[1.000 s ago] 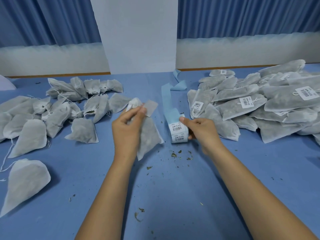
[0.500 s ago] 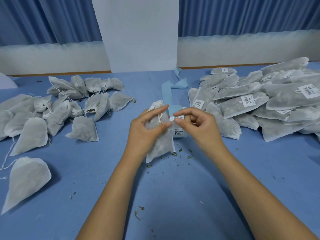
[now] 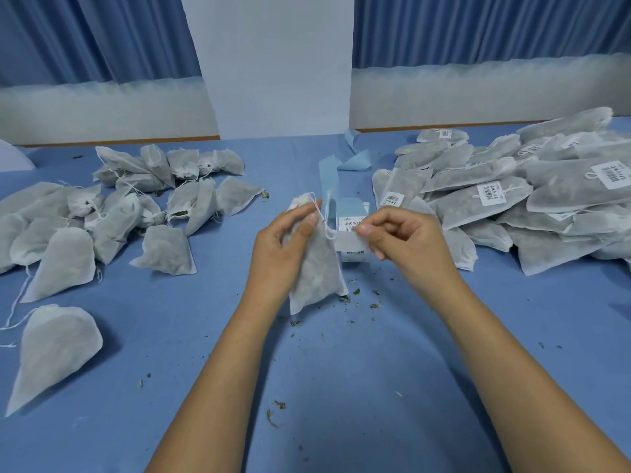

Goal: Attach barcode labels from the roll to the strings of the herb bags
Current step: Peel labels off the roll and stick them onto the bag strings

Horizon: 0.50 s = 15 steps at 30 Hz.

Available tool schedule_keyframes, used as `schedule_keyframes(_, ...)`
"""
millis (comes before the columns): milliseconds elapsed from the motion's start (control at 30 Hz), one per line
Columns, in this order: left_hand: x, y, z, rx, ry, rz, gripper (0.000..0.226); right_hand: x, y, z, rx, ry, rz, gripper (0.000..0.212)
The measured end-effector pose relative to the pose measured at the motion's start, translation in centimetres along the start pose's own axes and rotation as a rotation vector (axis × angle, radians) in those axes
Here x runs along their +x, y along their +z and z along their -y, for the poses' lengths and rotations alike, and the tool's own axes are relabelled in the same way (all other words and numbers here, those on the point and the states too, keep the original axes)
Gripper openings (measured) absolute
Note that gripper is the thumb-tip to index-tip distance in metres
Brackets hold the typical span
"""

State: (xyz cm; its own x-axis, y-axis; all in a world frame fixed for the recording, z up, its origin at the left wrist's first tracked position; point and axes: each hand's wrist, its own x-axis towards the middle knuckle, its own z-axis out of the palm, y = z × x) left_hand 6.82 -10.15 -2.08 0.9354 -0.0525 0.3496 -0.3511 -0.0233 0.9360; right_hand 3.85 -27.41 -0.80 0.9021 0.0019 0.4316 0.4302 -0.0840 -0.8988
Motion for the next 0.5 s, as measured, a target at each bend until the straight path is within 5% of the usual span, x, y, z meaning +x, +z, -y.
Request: schedule_keyframes(500, -0.2, 0.1, 0.2, -0.076, -0.018, -0.141, 0.024, -1.2, 2.5, -0.8, -0.284, -0.095, 0.156, 0.006)
